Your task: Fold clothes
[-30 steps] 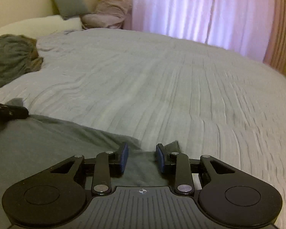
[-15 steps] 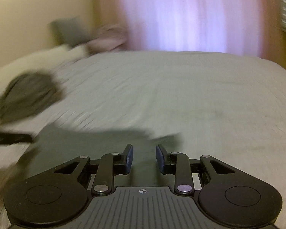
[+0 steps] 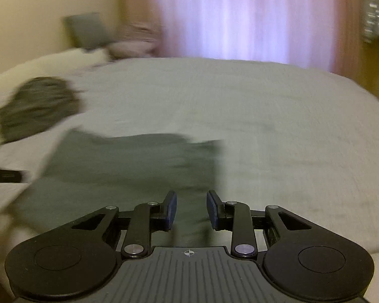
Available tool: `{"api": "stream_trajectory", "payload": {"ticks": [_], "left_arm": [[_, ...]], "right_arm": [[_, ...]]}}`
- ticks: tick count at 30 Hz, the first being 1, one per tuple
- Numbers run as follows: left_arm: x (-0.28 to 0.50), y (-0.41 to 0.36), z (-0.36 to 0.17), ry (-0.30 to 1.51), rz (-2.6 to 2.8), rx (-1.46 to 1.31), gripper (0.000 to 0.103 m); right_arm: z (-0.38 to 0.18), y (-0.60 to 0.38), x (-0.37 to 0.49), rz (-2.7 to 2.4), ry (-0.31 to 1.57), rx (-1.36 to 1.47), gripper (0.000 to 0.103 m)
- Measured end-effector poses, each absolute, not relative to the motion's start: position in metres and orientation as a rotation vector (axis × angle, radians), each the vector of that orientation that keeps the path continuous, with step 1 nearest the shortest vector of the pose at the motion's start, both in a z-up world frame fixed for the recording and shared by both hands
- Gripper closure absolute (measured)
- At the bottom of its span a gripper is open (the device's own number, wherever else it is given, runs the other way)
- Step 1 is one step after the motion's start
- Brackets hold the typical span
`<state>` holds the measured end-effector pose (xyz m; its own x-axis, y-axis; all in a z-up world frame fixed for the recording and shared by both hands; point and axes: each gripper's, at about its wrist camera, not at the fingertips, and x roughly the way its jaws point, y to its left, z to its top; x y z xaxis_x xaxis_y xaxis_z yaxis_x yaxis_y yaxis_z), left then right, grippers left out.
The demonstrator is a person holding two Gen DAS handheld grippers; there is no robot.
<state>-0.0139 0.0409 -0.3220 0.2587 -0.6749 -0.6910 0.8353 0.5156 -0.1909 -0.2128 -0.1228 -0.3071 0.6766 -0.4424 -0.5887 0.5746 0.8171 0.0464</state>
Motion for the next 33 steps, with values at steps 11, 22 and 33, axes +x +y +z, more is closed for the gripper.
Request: {"api": "stream_trajectory", "payload": {"ticks": [11, 22, 33], "left_arm": [[-0.038, 0.077, -0.32, 0.84, -0.868, 0.33, 0.089], [-0.083, 0.101, -0.293, 0.802, -0.884, 0.397, 0.072], [-0.113, 0.122, -0.284, 0.764, -0.886, 0.423, 0.059]], "right_arm": [[-0.327, -0.099, -0.244, -0.674, 0.72, 0.306, 0.061], [-0.304, -0.053, -0.275, -0.653, 0.727, 0.356, 0.061], [-0.297, -0.028, -0.278, -0.691, 0.722, 0.339, 0.025]]}}
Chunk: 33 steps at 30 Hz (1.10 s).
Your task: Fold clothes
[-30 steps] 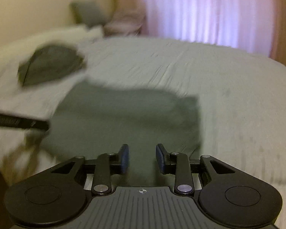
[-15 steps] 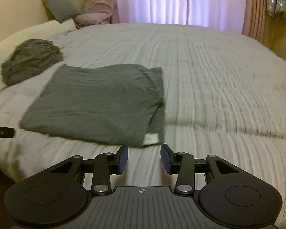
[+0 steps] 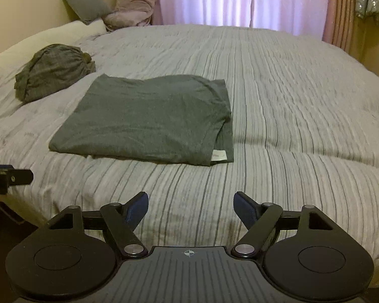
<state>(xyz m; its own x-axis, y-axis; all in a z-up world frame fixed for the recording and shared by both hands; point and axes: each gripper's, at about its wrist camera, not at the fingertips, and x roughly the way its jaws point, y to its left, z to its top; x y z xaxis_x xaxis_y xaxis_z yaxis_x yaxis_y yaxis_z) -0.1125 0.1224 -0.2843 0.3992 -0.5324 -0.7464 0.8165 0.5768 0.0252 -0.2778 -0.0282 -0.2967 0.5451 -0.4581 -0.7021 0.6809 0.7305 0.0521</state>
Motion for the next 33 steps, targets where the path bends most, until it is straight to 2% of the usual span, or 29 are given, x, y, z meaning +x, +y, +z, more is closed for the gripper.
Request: {"api": "stream_trajectory", "payload": {"ticks": [4, 17, 33], "left_arm": [[-0.121, 0.13, -0.279, 0.739, -0.898, 0.424, 0.053], [-0.127, 0.144, -0.262, 0.709, -0.979, 0.346, 0.052], [-0.116, 0.141, -0.278, 0.776, -0.965, 0.341, 0.051]], "right_arm": [[-0.291, -0.018, -0.282, -0.699, 0.72, 0.341, 0.025], [-0.27, 0.004, -0.287, -0.728, 0.715, 0.319, 0.025], [-0.273, 0.003, -0.272, -0.714, 0.746, 0.311, 0.025]]}}
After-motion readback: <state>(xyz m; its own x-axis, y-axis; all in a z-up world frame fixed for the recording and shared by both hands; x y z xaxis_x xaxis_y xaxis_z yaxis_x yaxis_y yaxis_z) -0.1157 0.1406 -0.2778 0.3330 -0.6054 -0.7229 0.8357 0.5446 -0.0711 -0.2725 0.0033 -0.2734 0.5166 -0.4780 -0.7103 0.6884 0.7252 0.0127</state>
